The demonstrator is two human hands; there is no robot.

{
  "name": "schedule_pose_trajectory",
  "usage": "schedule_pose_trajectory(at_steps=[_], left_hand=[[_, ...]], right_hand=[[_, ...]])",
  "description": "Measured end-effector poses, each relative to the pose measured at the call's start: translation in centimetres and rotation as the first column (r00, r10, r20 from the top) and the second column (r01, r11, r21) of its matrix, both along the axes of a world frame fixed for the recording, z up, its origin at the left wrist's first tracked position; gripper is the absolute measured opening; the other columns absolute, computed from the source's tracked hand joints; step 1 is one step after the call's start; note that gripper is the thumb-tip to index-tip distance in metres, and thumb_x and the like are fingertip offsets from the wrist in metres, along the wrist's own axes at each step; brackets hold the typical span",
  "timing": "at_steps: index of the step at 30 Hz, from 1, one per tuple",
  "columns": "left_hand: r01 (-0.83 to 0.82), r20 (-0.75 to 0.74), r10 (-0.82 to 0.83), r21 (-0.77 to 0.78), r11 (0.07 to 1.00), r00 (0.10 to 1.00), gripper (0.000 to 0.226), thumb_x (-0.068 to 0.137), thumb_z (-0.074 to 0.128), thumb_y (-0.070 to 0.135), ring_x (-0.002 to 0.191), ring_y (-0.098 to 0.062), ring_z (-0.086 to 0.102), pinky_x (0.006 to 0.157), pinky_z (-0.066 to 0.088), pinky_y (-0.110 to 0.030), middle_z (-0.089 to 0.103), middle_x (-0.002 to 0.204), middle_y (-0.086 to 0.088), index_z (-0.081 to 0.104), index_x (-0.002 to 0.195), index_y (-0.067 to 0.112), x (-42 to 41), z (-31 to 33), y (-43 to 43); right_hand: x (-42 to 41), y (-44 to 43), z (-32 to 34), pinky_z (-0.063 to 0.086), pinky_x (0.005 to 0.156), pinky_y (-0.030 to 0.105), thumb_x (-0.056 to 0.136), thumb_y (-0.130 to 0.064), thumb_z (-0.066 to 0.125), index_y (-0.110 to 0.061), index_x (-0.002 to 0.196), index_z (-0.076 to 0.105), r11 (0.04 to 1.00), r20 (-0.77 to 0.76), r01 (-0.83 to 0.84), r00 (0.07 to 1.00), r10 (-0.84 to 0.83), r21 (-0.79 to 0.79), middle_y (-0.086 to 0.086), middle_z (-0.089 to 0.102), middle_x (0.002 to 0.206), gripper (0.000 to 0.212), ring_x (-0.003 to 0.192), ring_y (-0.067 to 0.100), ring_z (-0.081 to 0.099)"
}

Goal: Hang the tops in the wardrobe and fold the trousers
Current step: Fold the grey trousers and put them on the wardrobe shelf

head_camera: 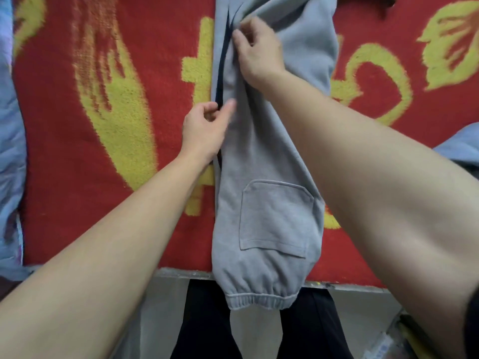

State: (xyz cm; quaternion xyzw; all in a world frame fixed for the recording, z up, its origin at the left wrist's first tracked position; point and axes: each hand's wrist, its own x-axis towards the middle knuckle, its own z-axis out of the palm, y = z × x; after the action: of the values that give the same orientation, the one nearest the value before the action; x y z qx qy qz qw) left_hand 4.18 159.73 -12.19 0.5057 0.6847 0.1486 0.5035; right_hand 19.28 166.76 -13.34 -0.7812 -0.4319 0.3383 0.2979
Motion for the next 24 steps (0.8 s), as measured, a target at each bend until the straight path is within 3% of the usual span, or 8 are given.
schedule_pose_trajectory(at_steps=[3,6,9,11,13,15,20,24], left_hand=[[0.115,-0.070,-0.114,0.019,0.993,0.991,0.033,0.079,0.075,0.043,0.077,-0.009,0.065,0.081,0.054,-0.029,0.070,0.084,0.007,0.072,0.100,0.017,-0.7,-1.6,0.6],[0.012,-0.176,-0.001,0.062,0.998,0.984,0.018,0.077,0.075,0.031,0.071,-0.011,0.062,0.081,0.054,-0.034,0.069,0.077,0.006,0.075,0.087,0.016,-1.2,-2.7,1.0],[0.011,-0.245,-0.002,0.038,0.999,0.969,0.011,0.079,0.072,0.025,0.076,-0.016,0.064,0.078,0.051,-0.028,0.063,0.075,0.007,0.070,0.088,0.019,-1.3,-2.6,0.7],[0.066,-0.282,-0.054,0.034,0.997,0.958,0.015,0.079,0.068,0.025,0.085,-0.021,0.063,0.078,0.046,-0.029,0.064,0.084,0.003,0.063,0.093,0.021,-0.9,-2.4,0.9],[0.081,-0.290,-0.059,0.064,0.995,0.955,0.026,0.078,0.064,0.026,0.096,-0.024,0.059,0.084,0.044,-0.031,0.062,0.103,-0.003,0.056,0.102,0.020,0.0,-2.2,1.9],[0.094,-0.279,-0.056,0.125,0.988,0.959,0.046,0.079,0.065,0.035,0.114,-0.027,0.051,0.098,0.039,-0.034,0.053,0.123,-0.008,0.053,0.120,0.017,1.5,-1.9,3.9],[0.462,-0.486,-0.333,0.171,0.870,0.808,0.102,0.077,0.066,0.062,0.148,-0.028,0.010,0.118,0.014,-0.045,0.013,0.161,-0.011,0.015,0.155,0.019,5.6,-1.7,12.9],[0.610,-0.569,-0.448,0.122,0.783,0.689,0.132,0.062,0.065,0.078,0.150,-0.026,-0.015,0.118,-0.007,-0.053,-0.016,0.163,-0.010,-0.012,0.155,0.025,6.1,-2.3,19.3]], right_hand=[[-0.8,0.3,-1.3,0.040,0.105,0.024,0.096,-0.012,0.045,-0.016,0.123,0.069,0.981,-0.028,-0.170,0.985,0.168,-0.096,-0.002,0.068,0.126,0.036,0.122,0.014,0.058],[0.0,-0.3,-1.4,0.042,0.102,0.029,0.090,-0.020,0.043,-0.022,0.121,0.070,0.964,0.056,-0.253,0.964,0.258,-0.079,0.001,0.068,0.124,0.041,0.118,0.018,0.059],[1.8,-2.9,-1.6,0.045,0.095,0.037,0.088,-0.024,0.045,-0.021,0.127,0.063,0.981,0.382,-0.190,0.905,0.187,-0.030,0.007,0.058,0.127,0.043,0.113,0.026,0.055],[3.2,-4.3,-1.4,0.044,0.093,0.043,0.089,-0.025,0.045,-0.021,0.138,0.054,0.968,0.541,-0.199,0.802,0.252,-0.156,0.011,0.050,0.138,0.050,0.118,0.034,0.049],[4.3,-4.3,-1.4,0.043,0.095,0.046,0.093,-0.028,0.044,-0.021,0.140,0.052,0.921,0.519,-0.255,0.766,0.379,-0.295,0.011,0.050,0.140,0.048,0.122,0.038,0.046],[5.3,-2.8,-0.9,0.044,0.095,0.043,0.092,-0.028,0.044,-0.021,0.130,0.061,0.926,0.461,-0.250,0.811,0.360,-0.283,0.011,0.057,0.130,0.043,0.120,0.035,0.049],[8.2,2.5,0.9,0.040,0.089,0.040,0.087,-0.024,0.042,-0.012,0.112,0.068,0.984,0.580,-0.132,0.814,0.039,0.119,0.013,0.062,0.116,0.038,0.107,0.035,0.055],[9.7,6.8,1.2,0.040,0.095,0.034,0.094,-0.021,0.042,-0.009,0.114,0.068,0.948,0.565,-0.263,0.817,0.119,0.180,0.013,0.065,0.116,0.035,0.110,0.033,0.057]])
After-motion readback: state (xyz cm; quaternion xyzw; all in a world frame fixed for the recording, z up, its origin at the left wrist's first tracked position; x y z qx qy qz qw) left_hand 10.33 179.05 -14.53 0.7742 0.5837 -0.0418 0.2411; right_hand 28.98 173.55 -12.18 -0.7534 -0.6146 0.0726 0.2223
